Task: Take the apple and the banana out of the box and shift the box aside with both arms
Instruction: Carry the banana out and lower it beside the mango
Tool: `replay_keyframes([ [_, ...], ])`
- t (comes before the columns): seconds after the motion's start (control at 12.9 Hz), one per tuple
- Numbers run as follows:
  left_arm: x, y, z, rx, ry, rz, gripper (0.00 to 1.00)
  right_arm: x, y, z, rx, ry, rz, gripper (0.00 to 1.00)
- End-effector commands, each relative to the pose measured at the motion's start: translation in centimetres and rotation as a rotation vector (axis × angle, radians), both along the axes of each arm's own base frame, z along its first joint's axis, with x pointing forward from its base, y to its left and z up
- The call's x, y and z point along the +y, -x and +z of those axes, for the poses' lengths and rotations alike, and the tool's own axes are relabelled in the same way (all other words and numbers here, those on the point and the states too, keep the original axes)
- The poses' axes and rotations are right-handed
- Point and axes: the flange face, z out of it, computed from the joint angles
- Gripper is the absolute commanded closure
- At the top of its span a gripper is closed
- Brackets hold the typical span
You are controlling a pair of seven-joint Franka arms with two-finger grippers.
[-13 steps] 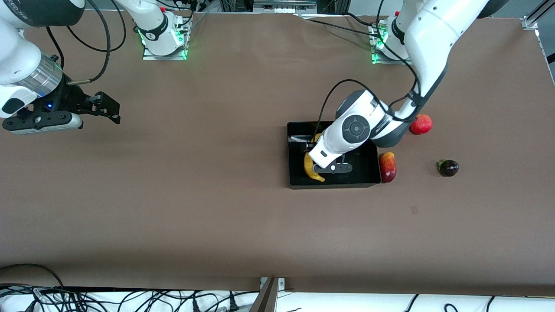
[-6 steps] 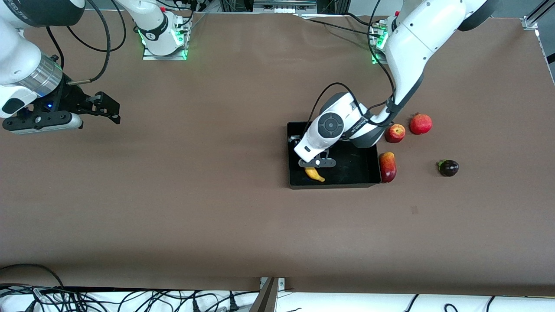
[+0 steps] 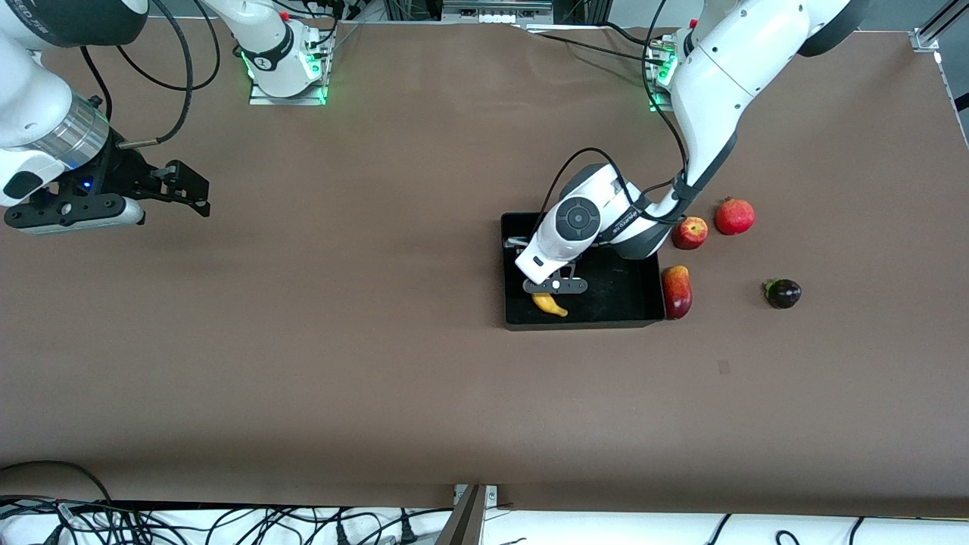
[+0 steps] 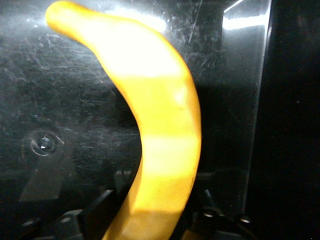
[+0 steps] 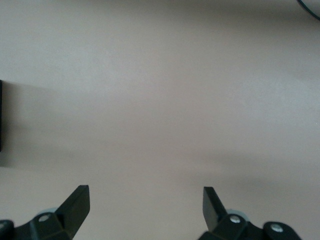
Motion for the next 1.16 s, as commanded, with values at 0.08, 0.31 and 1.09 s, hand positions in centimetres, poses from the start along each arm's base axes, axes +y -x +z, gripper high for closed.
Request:
replay_keyframes([
  [0.08,0.8,-0.2,0.0,-0.014,-0.022,-0.005,1.00,0.1,0.1,0.6,-0.007,0.003,-0.006,0.00],
  [0.31,1.1,-1.1,2.5,-0.031,-0.042,-0.002,1.00,0.0,0.1,0.5,-0.005,0.003,-0.008,0.00],
  [1.09,20.2,-9.9,14.8,0.161,-0.143,-0.315,1.00,0.1,0.1,0.5,-0.005,0.003,-0.006,0.00],
])
